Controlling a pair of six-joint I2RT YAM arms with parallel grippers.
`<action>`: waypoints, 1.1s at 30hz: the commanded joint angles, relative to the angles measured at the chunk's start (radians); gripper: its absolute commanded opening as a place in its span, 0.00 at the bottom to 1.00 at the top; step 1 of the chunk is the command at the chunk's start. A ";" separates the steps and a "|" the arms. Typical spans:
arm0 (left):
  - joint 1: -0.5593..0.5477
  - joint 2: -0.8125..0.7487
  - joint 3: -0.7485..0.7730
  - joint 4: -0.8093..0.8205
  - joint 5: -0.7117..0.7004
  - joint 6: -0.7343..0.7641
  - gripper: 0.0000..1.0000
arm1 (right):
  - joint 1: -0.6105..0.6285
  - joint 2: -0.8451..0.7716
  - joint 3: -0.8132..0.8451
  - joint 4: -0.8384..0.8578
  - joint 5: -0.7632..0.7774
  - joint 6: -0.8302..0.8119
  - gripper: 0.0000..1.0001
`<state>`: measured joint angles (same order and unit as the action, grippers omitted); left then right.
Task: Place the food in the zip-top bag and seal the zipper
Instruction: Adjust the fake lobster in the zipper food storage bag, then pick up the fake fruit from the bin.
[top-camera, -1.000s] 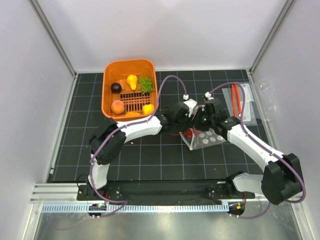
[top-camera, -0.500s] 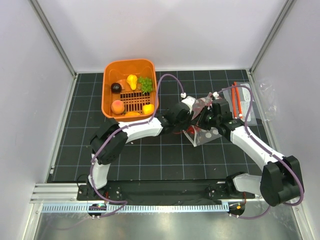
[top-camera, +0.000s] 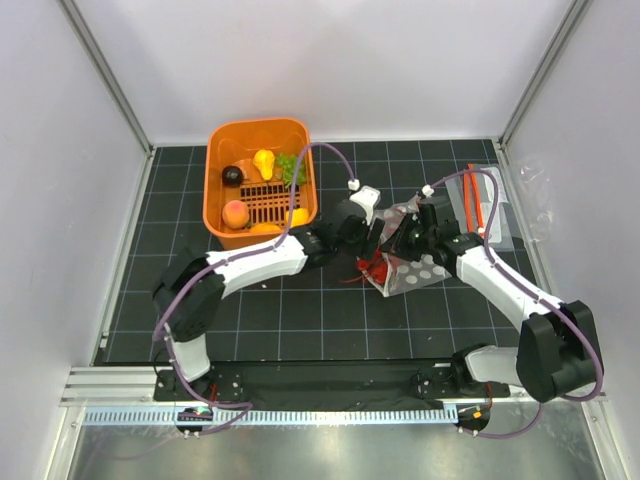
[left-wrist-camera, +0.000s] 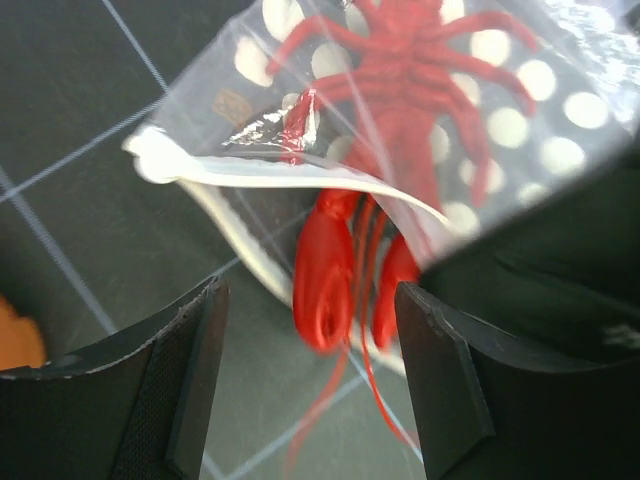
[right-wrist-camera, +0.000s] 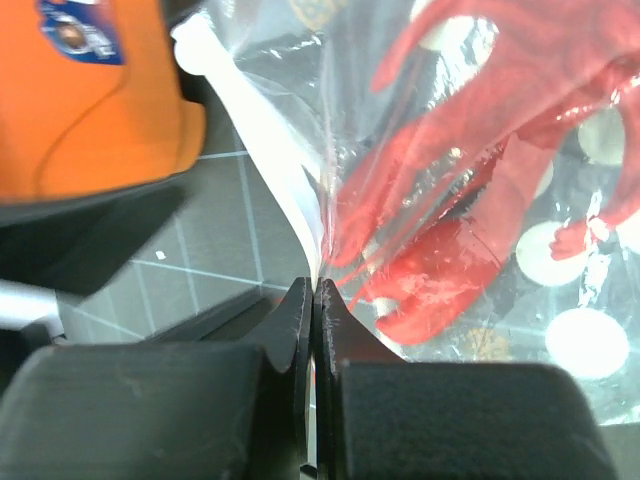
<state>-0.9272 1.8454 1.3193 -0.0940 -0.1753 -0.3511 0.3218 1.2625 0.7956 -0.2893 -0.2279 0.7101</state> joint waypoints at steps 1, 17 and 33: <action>-0.002 -0.141 -0.015 -0.030 -0.024 0.020 0.71 | 0.000 0.028 0.054 -0.027 0.058 -0.009 0.01; 0.267 -0.358 0.138 -0.516 -0.253 -0.095 0.87 | 0.000 0.058 0.076 -0.036 0.065 -0.035 0.01; 0.551 0.037 0.457 -0.880 -0.314 -0.376 1.00 | -0.001 0.115 0.128 -0.091 0.001 -0.136 0.01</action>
<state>-0.3893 1.8694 1.7260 -0.9005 -0.4496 -0.6533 0.3214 1.3605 0.8776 -0.3771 -0.1944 0.6155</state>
